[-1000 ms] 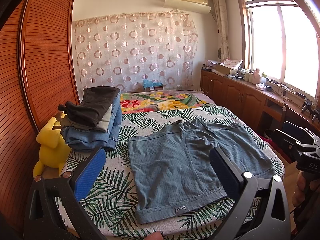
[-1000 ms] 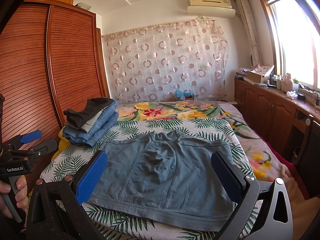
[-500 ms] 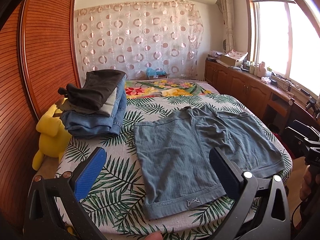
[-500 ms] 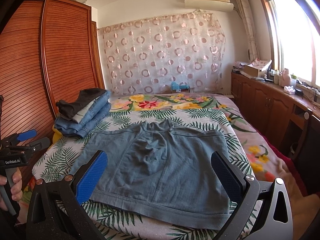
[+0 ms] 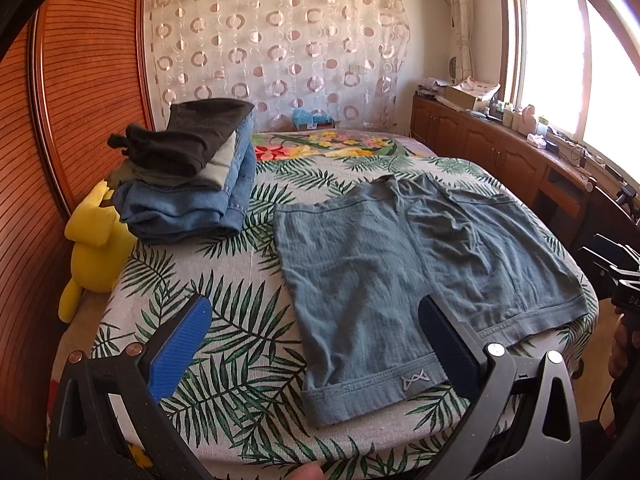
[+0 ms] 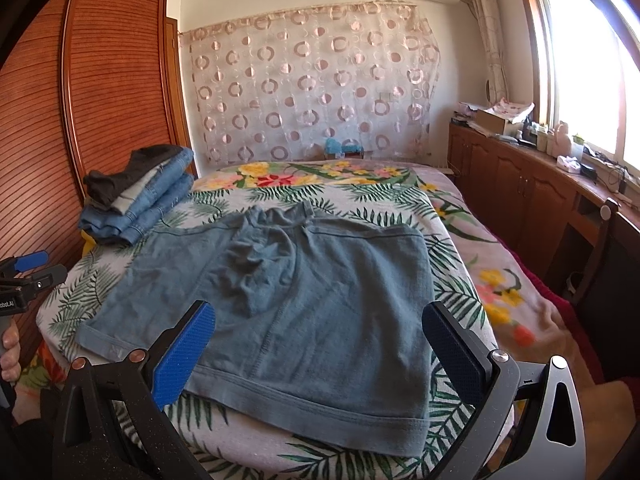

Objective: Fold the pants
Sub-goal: 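Move the left tool down to the hem of one shorts leg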

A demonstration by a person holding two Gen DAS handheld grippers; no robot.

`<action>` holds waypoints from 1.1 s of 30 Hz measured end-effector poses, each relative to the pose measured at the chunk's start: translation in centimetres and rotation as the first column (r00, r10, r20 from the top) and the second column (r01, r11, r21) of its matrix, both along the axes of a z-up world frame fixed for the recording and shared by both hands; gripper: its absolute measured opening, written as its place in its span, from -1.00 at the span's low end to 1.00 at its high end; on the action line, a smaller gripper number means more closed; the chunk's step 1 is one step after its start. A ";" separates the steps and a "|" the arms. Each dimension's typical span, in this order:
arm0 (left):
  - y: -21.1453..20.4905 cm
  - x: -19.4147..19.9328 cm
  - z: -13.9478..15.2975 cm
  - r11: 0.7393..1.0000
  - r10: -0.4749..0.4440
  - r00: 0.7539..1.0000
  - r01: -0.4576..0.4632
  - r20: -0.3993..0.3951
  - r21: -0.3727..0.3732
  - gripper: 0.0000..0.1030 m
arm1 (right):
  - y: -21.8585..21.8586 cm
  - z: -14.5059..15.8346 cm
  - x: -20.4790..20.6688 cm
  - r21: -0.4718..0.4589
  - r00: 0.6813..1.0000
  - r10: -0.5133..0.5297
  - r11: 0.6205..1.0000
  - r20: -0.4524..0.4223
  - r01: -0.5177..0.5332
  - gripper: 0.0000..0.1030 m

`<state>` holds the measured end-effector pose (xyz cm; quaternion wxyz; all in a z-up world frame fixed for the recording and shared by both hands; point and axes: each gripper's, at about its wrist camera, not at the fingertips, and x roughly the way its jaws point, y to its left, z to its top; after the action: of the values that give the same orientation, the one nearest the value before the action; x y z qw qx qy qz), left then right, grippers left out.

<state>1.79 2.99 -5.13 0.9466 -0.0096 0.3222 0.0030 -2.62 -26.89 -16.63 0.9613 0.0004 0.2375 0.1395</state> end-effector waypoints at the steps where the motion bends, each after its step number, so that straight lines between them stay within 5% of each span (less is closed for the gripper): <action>1: 0.2 0.1 -0.3 1.000 -0.001 1.000 0.001 -0.009 -0.002 1.00 | -0.1 -0.1 0.1 -0.005 1.000 0.002 1.000 -0.008 -0.003 1.00; 17: 2.1 0.0 -4.7 0.999 -0.026 0.990 0.021 -0.138 -0.034 0.99 | -1.1 -0.3 1.5 -0.044 0.991 0.000 0.999 -0.132 -0.006 1.00; 33: 1.8 -1.8 -5.4 0.988 -0.131 0.979 0.115 -0.156 -0.108 -0.22 | -1.2 0.3 1.4 -0.073 0.985 0.008 0.997 -0.173 -0.021 1.00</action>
<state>0.01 4.78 -10.55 0.9139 -0.0362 0.3981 -0.0705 -1.26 -28.07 -16.30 0.9354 -0.0252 0.3248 0.1372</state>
